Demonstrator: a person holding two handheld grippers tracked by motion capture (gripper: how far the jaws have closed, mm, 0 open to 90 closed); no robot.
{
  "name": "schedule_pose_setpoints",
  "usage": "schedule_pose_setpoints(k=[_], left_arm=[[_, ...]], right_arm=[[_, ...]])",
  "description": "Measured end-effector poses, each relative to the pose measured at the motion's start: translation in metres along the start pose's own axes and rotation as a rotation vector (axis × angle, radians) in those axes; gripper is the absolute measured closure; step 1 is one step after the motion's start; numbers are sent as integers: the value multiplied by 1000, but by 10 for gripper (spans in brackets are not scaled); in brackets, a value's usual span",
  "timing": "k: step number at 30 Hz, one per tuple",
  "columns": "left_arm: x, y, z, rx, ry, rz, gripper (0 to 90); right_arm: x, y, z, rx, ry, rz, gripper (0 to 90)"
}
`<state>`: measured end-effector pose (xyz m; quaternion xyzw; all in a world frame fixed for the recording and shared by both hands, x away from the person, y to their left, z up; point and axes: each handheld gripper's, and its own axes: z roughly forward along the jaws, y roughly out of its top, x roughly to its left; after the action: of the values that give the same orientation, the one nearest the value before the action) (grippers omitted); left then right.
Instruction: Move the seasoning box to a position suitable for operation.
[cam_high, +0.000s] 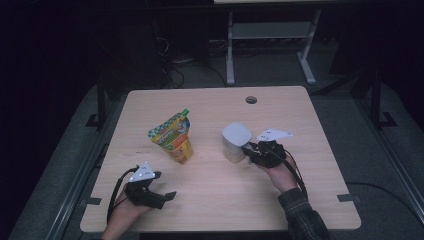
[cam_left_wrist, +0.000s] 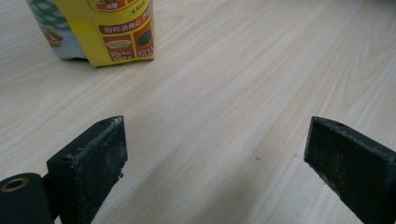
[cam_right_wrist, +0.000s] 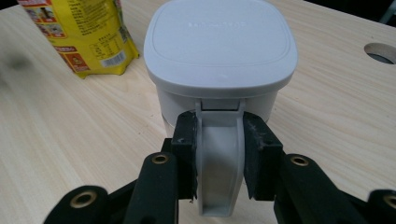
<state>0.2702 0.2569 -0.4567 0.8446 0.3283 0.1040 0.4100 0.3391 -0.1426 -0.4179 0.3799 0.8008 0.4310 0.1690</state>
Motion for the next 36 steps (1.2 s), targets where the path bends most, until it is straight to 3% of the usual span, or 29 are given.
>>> schedule_pose_setpoints(k=[11, 24, 36], left_arm=[[1, 0, -1, -4, 0, 0, 54], [0, 0, -2, -9, 2, 6, 54], [-3, 0, 0, -7, -9, 14, 54]], right_arm=[[6, -2, -11, -6, 52, -53, 688], [13, -9, -22, -12, 104, -82, 688], [31, -19, -35, -17, 181, -128, 687]])
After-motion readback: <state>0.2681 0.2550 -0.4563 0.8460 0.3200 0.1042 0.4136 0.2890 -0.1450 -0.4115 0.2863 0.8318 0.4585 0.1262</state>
